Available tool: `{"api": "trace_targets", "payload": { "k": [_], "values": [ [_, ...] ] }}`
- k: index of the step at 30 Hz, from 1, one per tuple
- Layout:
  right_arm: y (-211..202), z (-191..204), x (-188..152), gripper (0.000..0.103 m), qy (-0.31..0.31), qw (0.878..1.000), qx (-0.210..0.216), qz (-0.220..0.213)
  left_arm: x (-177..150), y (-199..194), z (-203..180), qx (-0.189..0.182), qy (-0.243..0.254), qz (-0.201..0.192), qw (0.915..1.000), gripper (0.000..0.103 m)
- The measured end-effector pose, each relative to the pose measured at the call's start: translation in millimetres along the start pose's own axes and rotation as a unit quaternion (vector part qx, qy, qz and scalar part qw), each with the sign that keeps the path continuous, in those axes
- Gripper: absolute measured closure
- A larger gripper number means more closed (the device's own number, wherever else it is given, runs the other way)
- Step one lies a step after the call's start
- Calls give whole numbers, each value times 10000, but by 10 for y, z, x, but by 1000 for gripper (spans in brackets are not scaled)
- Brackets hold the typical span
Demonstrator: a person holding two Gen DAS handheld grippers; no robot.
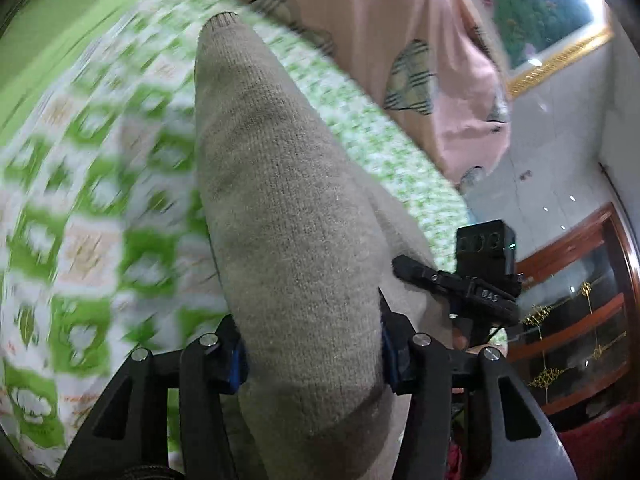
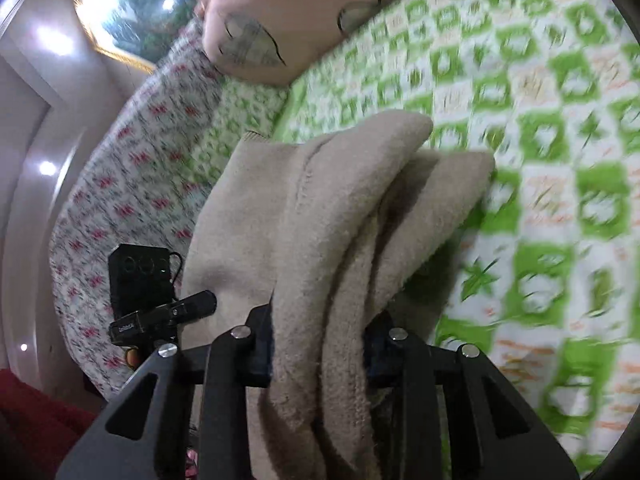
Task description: Fold small clothes
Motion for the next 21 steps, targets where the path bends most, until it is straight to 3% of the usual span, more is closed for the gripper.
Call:
{"api": "trace_targets", "payload": {
  "k": [4, 17, 21],
  "values": [
    [113, -145, -137, 71, 63, 9994, -307, 129, -97, 71, 237, -239, -373, -125, 9989, 48],
    [131, -189, -159, 69, 8, 9979, -639, 141, -121, 106, 304, -329, -455, -170, 9983, 43],
    [74, -170, -159, 57, -10, 9955, -907, 269, -110, 28, 273, -224, -471, -93, 9986, 38]
  ]
}}
Point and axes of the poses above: each gripper's, at about its wrist camera, not at the fingertips, and y roughly the way its jaws point, z to its left, x to its top, the point moved 10 cm from there along y, roughly the way its jaws point, and after that the axes turned 6 degrees about -z, right-handed, at the moved point
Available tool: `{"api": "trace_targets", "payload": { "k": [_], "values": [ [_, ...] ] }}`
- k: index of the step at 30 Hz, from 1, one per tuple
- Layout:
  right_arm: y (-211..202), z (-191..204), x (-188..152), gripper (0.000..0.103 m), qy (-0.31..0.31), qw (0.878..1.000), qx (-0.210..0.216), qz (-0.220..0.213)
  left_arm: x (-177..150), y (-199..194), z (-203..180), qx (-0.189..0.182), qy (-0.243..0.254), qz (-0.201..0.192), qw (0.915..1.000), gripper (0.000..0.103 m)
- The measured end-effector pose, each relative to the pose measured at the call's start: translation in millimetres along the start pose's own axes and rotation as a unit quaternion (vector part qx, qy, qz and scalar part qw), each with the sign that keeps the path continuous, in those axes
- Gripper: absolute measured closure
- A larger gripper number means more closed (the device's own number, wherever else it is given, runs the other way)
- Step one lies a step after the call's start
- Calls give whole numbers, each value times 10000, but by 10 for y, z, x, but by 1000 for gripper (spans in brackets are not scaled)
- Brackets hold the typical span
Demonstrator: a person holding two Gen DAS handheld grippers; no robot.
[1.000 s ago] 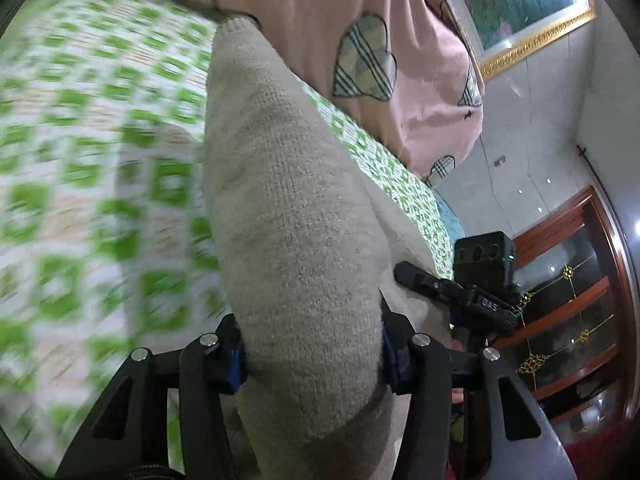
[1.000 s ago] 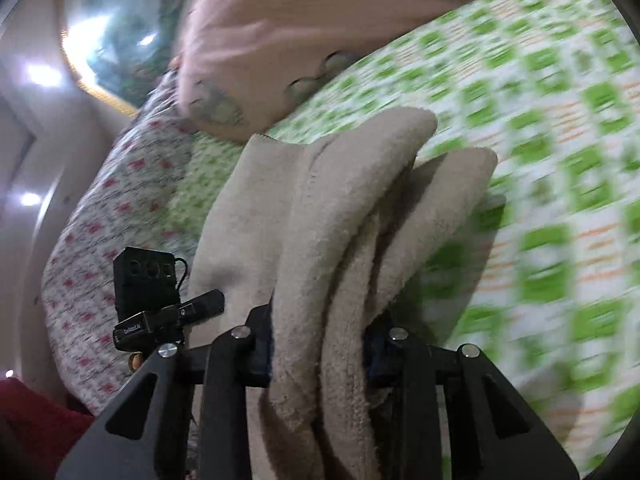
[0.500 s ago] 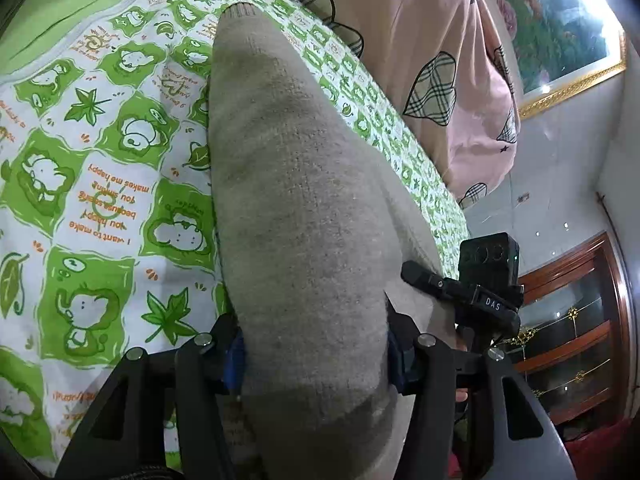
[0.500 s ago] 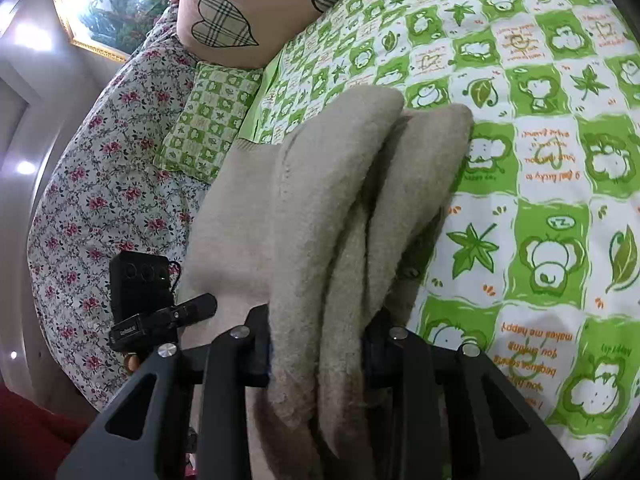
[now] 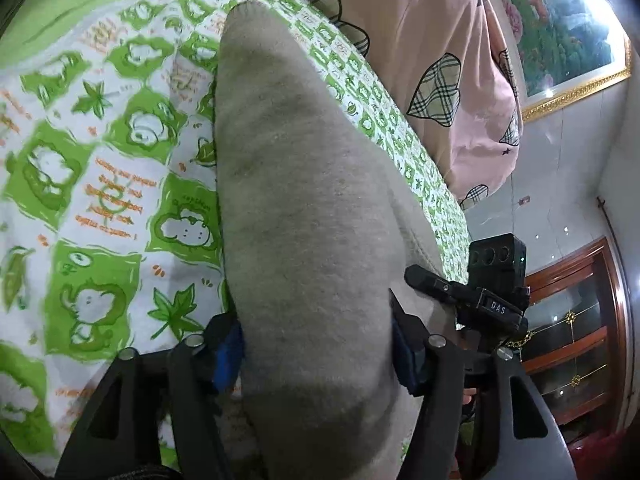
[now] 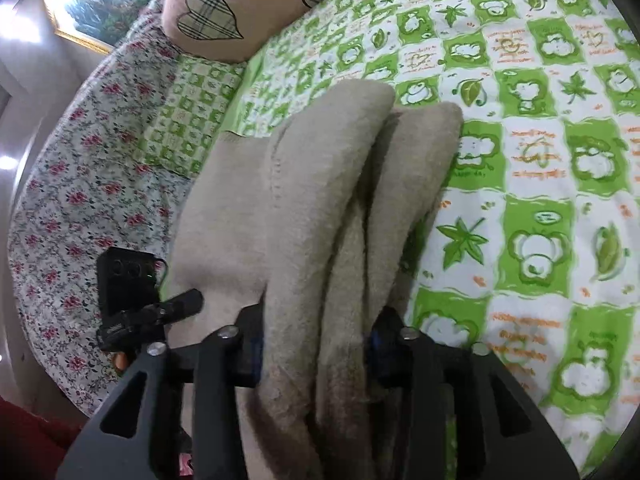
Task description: Fold small clothes
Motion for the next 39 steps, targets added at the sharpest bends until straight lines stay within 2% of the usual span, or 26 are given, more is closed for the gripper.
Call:
{"api": "trace_targets", "payload": {
  "k": [2, 4, 7, 9, 11, 12, 13, 15, 16, 18, 20, 23, 26, 27, 31, 34, 35, 37, 39],
  "values": [
    [-132, 0, 43, 55, -11, 9998, -183, -101, 84, -109, -23, 68, 108, -46, 9999, 35],
    [-324, 23, 151, 48, -48, 9989, -298, -366, 190, -161, -7, 104, 119, -106, 9998, 32],
    [-452, 94, 354, 48, -1, 9972, -238, -705, 426, -138, 90, 329, 121, -253, 9991, 32],
    [-387, 148, 430, 48, 15, 9970, -228, -745, 606, -65, 143, 340, 71, -366, 9987, 32],
    [-189, 153, 447, 48, -41, 9977, -387, -556, 732, 34, 217, 376, -6, -376, 9986, 30],
    [-107, 128, 445, 54, -32, 9978, -459, -485, 767, 73, 252, 379, -49, -373, 9986, 31],
    [-20, 96, 457, 75, 7, 9975, -544, -441, 838, 130, 312, 435, -125, -396, 9982, 33],
    [16, 85, 500, 90, 74, 9973, -503, -525, 930, 209, 354, 492, -130, -399, 9979, 51],
    [-43, 132, 541, 90, 143, 9972, -278, -677, 965, 227, 354, 525, -107, -392, 9978, 65],
    [-224, 239, 586, 91, 57, 9950, -3, -995, 1125, 206, 294, 736, 249, -566, 9954, 73],
    [-373, 273, 567, 91, -100, 9922, -47, -1241, 1257, 198, 220, 962, 622, -759, 9905, 82],
    [-268, -11, 456, 91, 19, 9926, -532, -1089, 1459, 306, 198, 1314, 1042, -879, 9819, 90],
    [-115, -195, 419, 91, 257, 9934, -569, -965, 1584, 441, 300, 1856, 1296, -819, 9706, 90],
    [-86, -208, 422, 91, 316, 9938, -525, -931, 1592, 449, 325, 1937, 1335, -792, 9687, 90],
    [-224, -119, 434, 86, 282, 9937, -564, -931, 1475, 164, 193, 1970, 1510, -866, 9648, 89],
    [-437, -43, 327, 82, 178, 9937, -561, -951, 1184, -175, -12, 1808, 1676, -924, 9647, 81],
    [-478, -37, 272, 79, 176, 9939, -528, -950, 977, -348, -87, 1747, 1744, -929, 9646, 79],
    [-628, 9, 78, 66, 133, 9946, -442, -933, 643, -562, -168, 1660, 1806, -884, 9654, 76],
    [-739, 40, -104, 60, 55, 9950, -451, -889, 224, -756, -236, 1620, 1848, -800, 9660, 72]
  ]
}}
Point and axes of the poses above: each gripper's, at about its wrist camera, not at the fingertips, and y roughly the way its jaws point, z to its left, x to its top, the point moved 10 cm from there along y, roughly the way its jaws point, and after that the axes turned 6 degrees about -z, right-handed, at the moved point
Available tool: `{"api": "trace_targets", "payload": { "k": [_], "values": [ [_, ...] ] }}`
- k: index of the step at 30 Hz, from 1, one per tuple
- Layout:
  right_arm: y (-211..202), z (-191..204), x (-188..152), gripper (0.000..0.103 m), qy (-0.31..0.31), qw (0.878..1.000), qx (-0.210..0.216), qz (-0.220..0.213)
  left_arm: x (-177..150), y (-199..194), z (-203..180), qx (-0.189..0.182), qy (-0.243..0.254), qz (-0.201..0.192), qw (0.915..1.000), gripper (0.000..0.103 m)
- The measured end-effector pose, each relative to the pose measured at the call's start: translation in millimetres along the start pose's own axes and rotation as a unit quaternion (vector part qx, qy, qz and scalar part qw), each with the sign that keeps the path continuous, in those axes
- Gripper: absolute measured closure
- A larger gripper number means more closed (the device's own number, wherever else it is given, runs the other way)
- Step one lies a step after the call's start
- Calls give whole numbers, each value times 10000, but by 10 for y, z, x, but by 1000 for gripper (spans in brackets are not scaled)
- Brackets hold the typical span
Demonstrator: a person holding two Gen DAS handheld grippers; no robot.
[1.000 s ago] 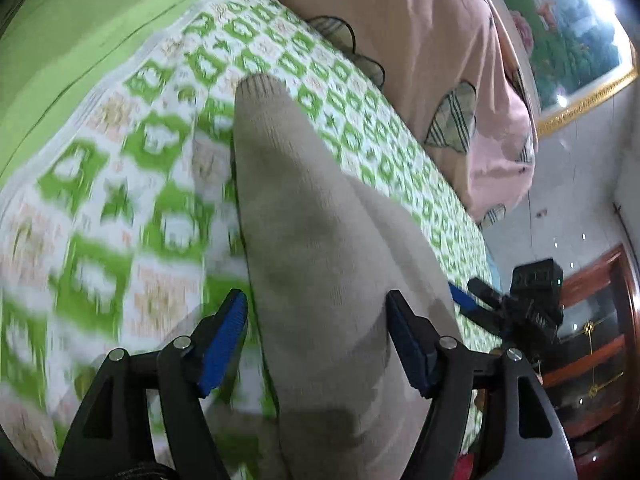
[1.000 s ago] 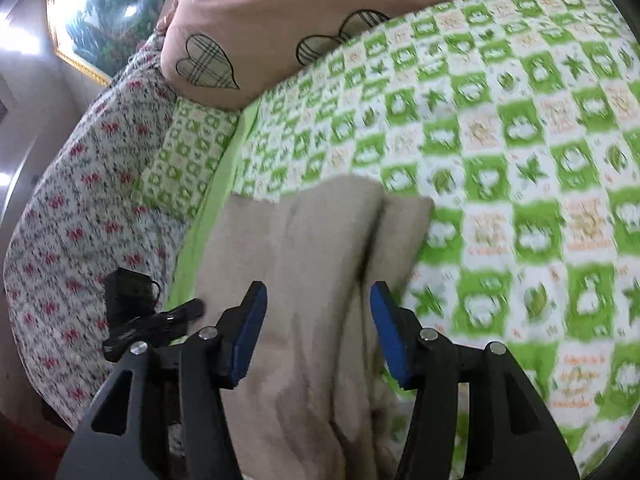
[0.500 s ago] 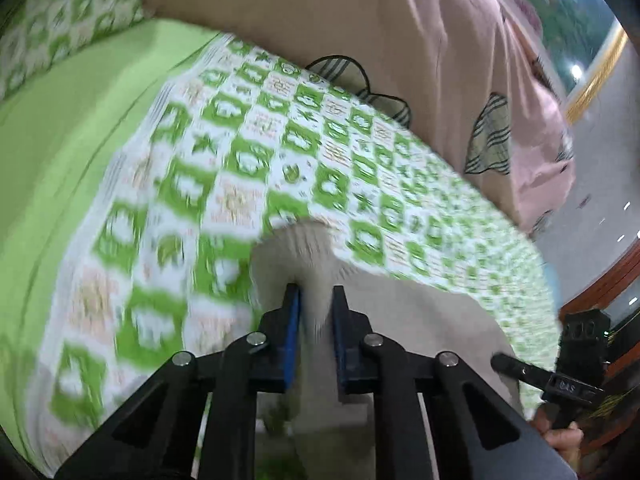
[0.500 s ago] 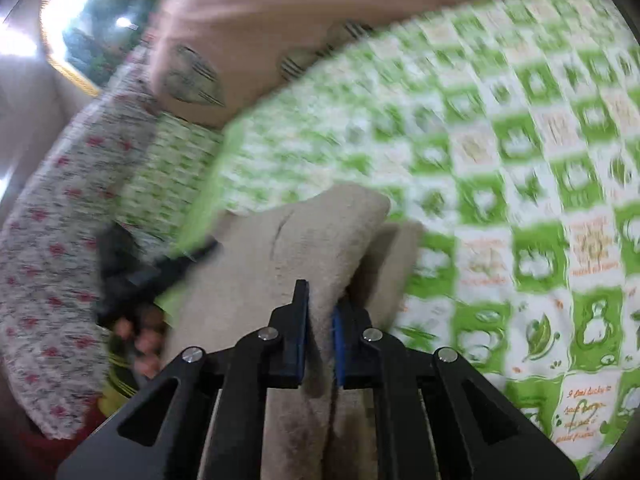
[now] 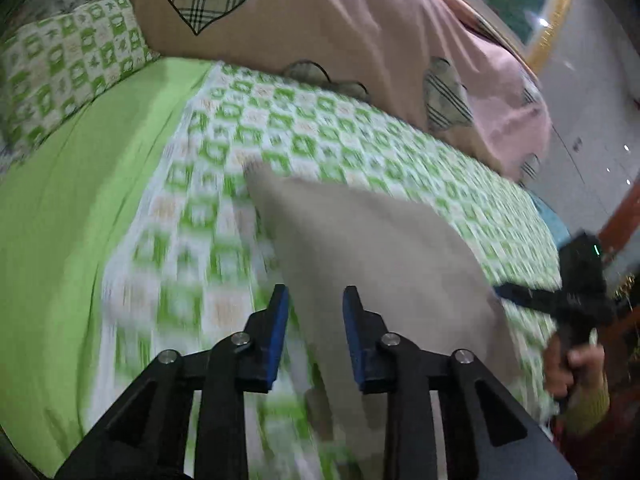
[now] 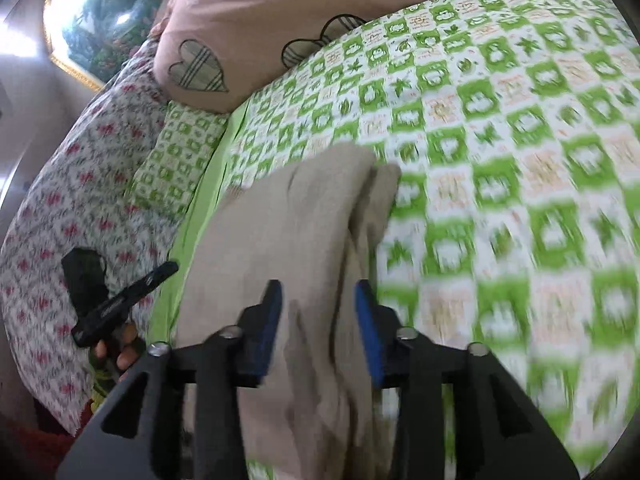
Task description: Fold small clothes
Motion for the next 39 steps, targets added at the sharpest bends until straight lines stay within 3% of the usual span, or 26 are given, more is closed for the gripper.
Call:
{"api": "trace_targets", "payload": {
  "k": [4, 7, 12, 13, 14, 15, 18, 22, 24, 27, 28, 30, 31, 32, 34, 39],
  "values": [
    [-276, 34, -415, 58, -179, 9997, -4, 165, -695, -457, -256, -142, 46, 152, 9998, 67],
    [-337, 35, -716, 57, -375, 9985, -62, 388, -1143, -627, -494, -371, 90, 165, 9991, 55],
    [-282, 146, -944, 58, -771, 9956, -89, 519, -1574, -459, -769, 136, 743, 346, 9965, 54],
    [-259, 206, -962, 76, -875, 9946, -56, 552, -1604, -417, -791, 168, 759, 336, 9964, 54],
    [-225, 259, -975, 95, -934, 9936, -45, 630, -1619, -363, -813, 242, 751, 321, 9964, 54],
    [-204, 317, -956, 97, -915, 9936, 2, 664, -1622, -326, -819, 335, 721, 305, 9964, 54],
    [-317, 594, -697, 97, -726, 9953, 542, 337, -1520, -284, -901, 269, 578, 148, 9979, 52],
    [-632, 876, -289, 97, -481, 9912, 1206, -264, -1409, -198, -914, 616, 733, -58, 9954, 47],
    [-711, 930, -204, 97, -450, 9895, 1314, -389, -1396, -171, -856, 775, 625, -76, 9950, 47],
    [-712, 862, -201, 97, -507, 9910, 1167, -417, -1290, -266, -775, 1000, 356, -379, 9936, 49],
    [-696, 816, -231, 97, -477, 9917, 1133, -379, -1264, -293, -723, 1132, 304, -433, 9922, 54],
    [-659, 711, -308, 97, -405, 9932, 1050, -308, -1260, -308, -631, 1345, 204, -467, 9896, 58],
    [-637, 658, -338, 97, -340, 9937, 1028, -274, -1271, -319, -538, 1680, 169, -432, 9847, 59],
    [-635, 614, -350, 97, -305, 9941, 1005, -268, -1269, -316, -474, 1789, 95, -383, 9831, 59],
    [-633, 555, -383, 97, -251, 9945, 991, -246, -1274, -349, -471, 1622, -105, -352, 9861, 58],
    [-593, 553, -440, 97, -216, 9943, 1039, -137, -1115, -531, -392, 1955, -104, -752, 9778, 57]
  ]
}}
Point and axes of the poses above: each gripper's, at about its wrist camera, not at the fingertips, and y roughly the way its jaws point, z to its left, x to its top, the point moved 10 cm from there along y, roughly the way its jaws point, and after that the axes turned 6 degrees about -z, right-handed, at the moved point
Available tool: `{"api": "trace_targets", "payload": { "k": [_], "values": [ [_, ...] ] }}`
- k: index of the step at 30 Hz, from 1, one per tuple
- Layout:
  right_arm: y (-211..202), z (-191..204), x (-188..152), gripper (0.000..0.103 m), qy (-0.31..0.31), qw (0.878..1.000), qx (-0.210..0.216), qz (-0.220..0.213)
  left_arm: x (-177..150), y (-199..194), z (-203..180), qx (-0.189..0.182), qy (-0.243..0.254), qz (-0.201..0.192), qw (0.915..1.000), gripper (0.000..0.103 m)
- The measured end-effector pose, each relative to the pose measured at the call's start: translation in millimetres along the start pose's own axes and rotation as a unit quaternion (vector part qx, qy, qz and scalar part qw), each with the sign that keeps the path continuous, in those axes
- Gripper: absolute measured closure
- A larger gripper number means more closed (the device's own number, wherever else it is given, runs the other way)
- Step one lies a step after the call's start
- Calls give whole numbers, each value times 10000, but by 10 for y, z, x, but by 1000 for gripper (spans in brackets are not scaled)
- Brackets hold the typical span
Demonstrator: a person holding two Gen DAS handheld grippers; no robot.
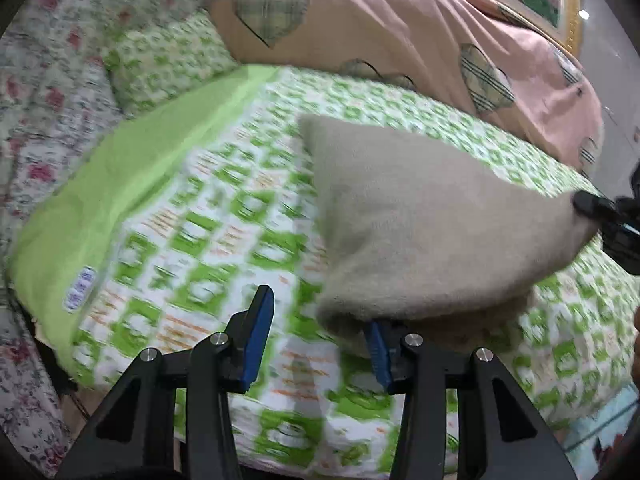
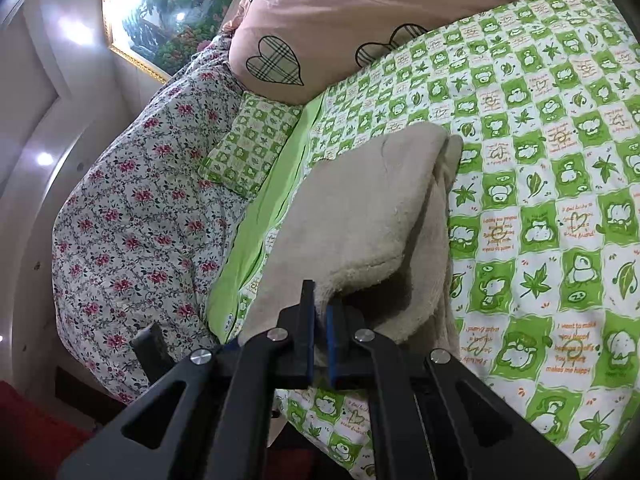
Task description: Fold small clothes
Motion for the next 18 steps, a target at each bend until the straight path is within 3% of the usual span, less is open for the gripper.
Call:
{"api": "trace_targets", "payload": {
  "k": [3, 5, 8, 10, 11, 12, 18],
  "values": [
    [17, 84, 7, 98, -73, 10000, 65, 0, 8, 52, 48, -2, -130, 24, 9999, 58],
    [40, 120, 8, 98, -133, 9999, 33, 19, 32, 55, -17, -219, -52, 47, 9997, 88],
    [-58, 213, 51, 97, -413, 9990, -4, -176, 94, -117, -69, -363, 6, -193, 9992, 93],
    [-77, 138, 40, 98, -689, 9966, -394, -211, 75, -82, -100, -416, 148, -166, 9989, 93],
    [-26, -18, -23, 98, -836, 9927, -866, -57, 26, -39, -104, -425, 161, -73, 9989, 93],
    [35, -167, -93, 98, -786, 9913, -1053, 111, -23, -2, -118, -422, 156, 15, 9990, 94],
    [285, -672, -550, 98, -795, 9779, -1775, 774, -230, 129, -86, -552, 85, 368, 9978, 96]
  ]
}}
Point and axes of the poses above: each gripper's, at about its wrist camera, not at the fingertips, and y roughly the way its jaws point, z to its left, x to its top, the point moved 10 cm from there along y, roughly the way its jaws point, and after that the axes turned 6 degrees about -z, right-handed, at the moved point
